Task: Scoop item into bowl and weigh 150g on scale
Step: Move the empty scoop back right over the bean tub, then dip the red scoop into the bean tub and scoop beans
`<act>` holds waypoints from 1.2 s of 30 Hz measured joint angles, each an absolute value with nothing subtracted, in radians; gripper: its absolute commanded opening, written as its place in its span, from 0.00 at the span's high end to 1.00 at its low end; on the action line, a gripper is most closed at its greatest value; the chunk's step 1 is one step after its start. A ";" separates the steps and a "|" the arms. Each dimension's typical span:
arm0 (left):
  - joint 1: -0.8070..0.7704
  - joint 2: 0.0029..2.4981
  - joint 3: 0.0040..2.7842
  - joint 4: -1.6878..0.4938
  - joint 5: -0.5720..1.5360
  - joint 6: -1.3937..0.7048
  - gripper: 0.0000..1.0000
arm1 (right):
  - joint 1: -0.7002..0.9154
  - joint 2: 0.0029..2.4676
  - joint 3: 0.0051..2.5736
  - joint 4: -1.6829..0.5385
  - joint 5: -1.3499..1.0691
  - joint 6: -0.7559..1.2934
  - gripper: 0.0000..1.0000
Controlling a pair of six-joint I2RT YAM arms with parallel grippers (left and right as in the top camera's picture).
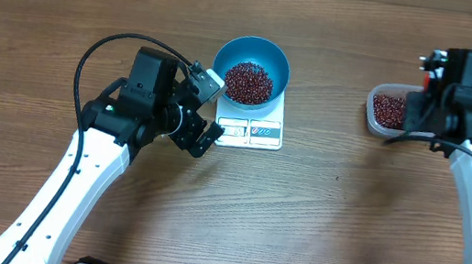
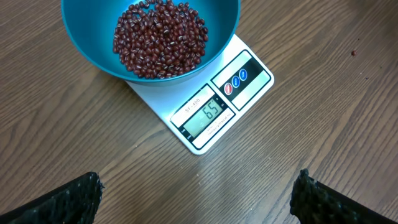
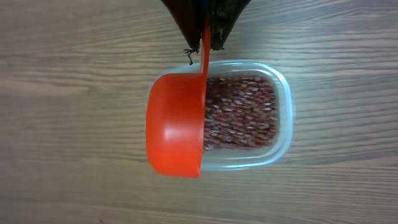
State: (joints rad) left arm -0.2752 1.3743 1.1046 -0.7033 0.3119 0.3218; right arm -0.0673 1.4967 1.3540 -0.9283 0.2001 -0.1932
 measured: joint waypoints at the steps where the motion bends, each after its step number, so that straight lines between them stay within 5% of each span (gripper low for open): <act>1: -0.275 1.374 1.105 -0.703 0.312 0.322 0.00 | -0.077 1.499 1.354 -0.928 0.201 -0.197 0.96; 36: -0.275 1.374 1.105 -0.703 0.312 0.322 0.00 | -0.091 1.785 1.347 -0.925 0.186 -0.284 0.96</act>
